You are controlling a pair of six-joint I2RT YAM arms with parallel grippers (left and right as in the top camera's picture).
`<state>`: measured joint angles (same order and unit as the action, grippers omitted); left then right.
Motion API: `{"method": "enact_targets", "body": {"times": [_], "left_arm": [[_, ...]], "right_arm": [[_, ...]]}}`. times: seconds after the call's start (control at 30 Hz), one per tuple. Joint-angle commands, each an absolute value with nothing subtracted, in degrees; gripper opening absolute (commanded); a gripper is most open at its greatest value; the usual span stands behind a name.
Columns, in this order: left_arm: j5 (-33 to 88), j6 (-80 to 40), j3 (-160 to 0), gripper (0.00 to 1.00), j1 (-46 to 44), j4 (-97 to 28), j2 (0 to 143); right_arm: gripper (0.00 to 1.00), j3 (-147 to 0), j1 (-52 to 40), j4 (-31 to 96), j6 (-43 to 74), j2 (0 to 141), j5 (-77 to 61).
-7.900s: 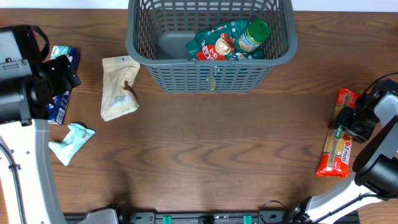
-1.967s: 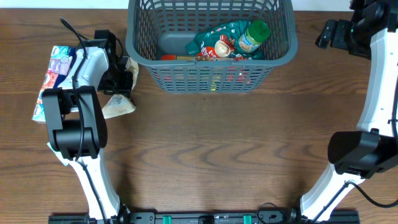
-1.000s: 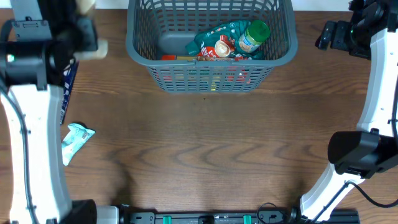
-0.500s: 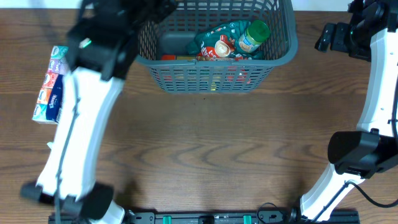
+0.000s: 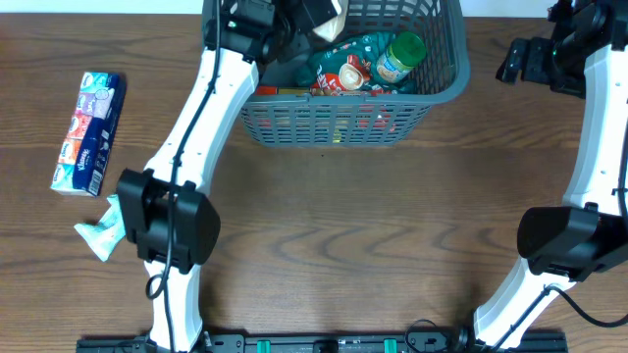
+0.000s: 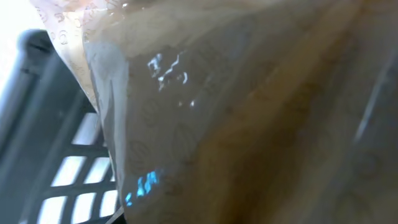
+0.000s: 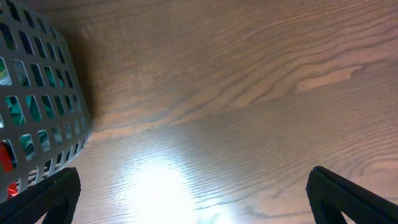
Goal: Pack container
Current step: 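Lift the beige pouch and carry it into the basket with left gripper, then open the left gripper and withdraw it from the basket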
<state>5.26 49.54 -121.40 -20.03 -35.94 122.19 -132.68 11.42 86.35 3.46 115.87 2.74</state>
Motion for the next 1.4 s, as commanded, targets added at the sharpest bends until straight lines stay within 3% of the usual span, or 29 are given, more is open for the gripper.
{"method": "enact_targets", "body": {"times": [0.0,0.17,0.27,0.33,0.37,0.7,0.9,1.0,1.13,1.37], "left_arm": [[6.0,49.9,-121.8,0.29,-19.9,-35.9,121.7],[6.0,48.9,-121.8,0.45,-19.8,-36.0,121.7],[6.0,48.2,-121.8,0.66,-19.8,-36.7,121.7],[6.0,48.1,-121.8,0.93,-19.8,-37.1,121.7],[6.0,48.1,-121.8,0.99,-19.8,-37.3,121.6],[5.2,45.1,-121.8,0.99,-19.6,-40.3,115.2],[-2.6,45.1,-121.8,0.99,-19.2,-43.9,105.1],[-8.2,39.0,-121.8,0.99,-17.7,-46.6,100.0],[-10.3,32.1,-121.8,0.98,-12.6,-53.5,93.9],[-7.2,31.6,-121.8,0.99,4.1,-64.3,90.6]], "right_arm": [[0.99,-132.5,11.6,86.6,2.4,116.3,2.5],[0.99,-132.5,11.6,86.6,2.4,116.3,2.5],[0.99,-132.5,11.6,86.6,2.2,116.3,2.5],[0.99,-132.5,11.6,86.6,2.0,116.3,2.5],[0.99,-132.5,11.6,86.6,2.0,116.3,2.5],[0.99,-132.5,11.6,86.6,2.0,116.3,2.5],[0.99,-132.5,11.6,87.7,1.6,116.3,2.5],[0.99,-132.5,11.6,88.1,1.2,116.3,2.5],[0.99,-132.5,11.6,88.1,1.2,116.3,2.5],[0.99,-132.5,11.6,88.1,1.2,116.3,2.5]]}}
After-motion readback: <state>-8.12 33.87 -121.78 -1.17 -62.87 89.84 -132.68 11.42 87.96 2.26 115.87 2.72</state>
